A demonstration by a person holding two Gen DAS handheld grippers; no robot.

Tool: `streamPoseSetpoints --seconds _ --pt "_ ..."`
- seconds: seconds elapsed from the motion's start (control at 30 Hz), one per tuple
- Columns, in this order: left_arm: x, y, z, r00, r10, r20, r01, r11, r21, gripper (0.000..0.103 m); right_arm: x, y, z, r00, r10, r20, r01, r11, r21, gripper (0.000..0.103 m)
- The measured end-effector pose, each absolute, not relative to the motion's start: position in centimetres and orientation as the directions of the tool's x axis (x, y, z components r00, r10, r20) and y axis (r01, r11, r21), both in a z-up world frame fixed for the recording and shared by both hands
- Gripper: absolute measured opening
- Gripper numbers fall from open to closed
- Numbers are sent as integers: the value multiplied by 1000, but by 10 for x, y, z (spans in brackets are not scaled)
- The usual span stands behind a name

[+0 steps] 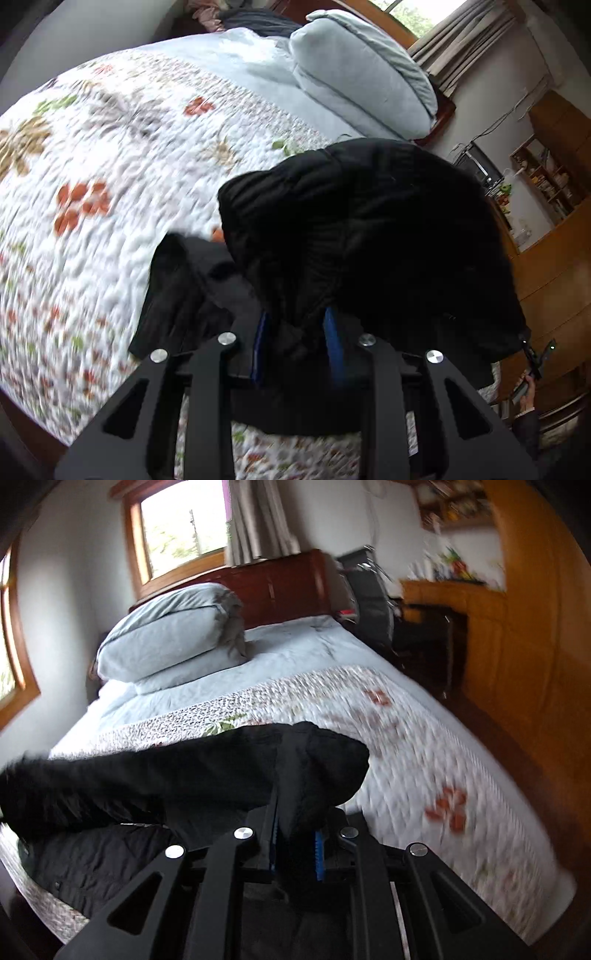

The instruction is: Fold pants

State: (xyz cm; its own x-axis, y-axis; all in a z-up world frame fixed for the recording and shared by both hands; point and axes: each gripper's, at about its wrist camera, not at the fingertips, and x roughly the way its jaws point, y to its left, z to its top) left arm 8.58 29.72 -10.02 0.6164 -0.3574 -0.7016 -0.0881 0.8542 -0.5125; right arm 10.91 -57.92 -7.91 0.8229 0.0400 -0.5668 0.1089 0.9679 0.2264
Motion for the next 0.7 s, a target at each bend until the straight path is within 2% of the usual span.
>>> streamPoseSetpoints --seconds 0.17,0.27,0.3,0.33,0.37,0.4,0.43,0.5,0.57,0.67,0.7 --pt "59 300 -121 606 -338 -720 -128 852 -508 36 83 -581 -105 790 43 -612 138 960 245 16" --pt "45 294 -124 590 -299 -750 -136 879 -458 49 70 -576 -117 768 40 -639 144 962 233 23" --pt "40 287 -125 565 -251 -786 -137 911 -390 62 66 -574 -120 763 33 -645 151 962 227 26" --pt "41 283 -126 542 -203 -815 -150 931 -332 82 62 -574 -123 759 27 -651 157 962 223 30" --pt "35 281 -128 520 -136 -843 -175 949 -261 89 58 -574 -127 750 15 -662 169 962 214 39" --pt "26 283 -130 513 -91 -854 -195 956 -219 89 53 -573 -130 744 0 -668 182 962 203 49" --pt "18 287 -131 509 -87 -857 -204 954 -218 89 49 -574 -132 740 -15 -673 194 962 192 54" --pt "0 301 -135 491 -84 -867 -266 933 -241 90 40 -576 -135 733 -23 -680 212 957 197 64" --pt "-11 310 -135 493 -116 -862 -321 897 -304 91 31 -576 -136 730 -26 -683 227 952 206 66" --pt "-36 317 -140 571 -244 -784 -358 785 -505 91 20 -571 -138 723 -35 -689 254 942 218 68" --pt "-42 314 -142 615 -301 -729 -337 736 -588 91 18 -567 -139 722 -32 -691 253 942 220 68"
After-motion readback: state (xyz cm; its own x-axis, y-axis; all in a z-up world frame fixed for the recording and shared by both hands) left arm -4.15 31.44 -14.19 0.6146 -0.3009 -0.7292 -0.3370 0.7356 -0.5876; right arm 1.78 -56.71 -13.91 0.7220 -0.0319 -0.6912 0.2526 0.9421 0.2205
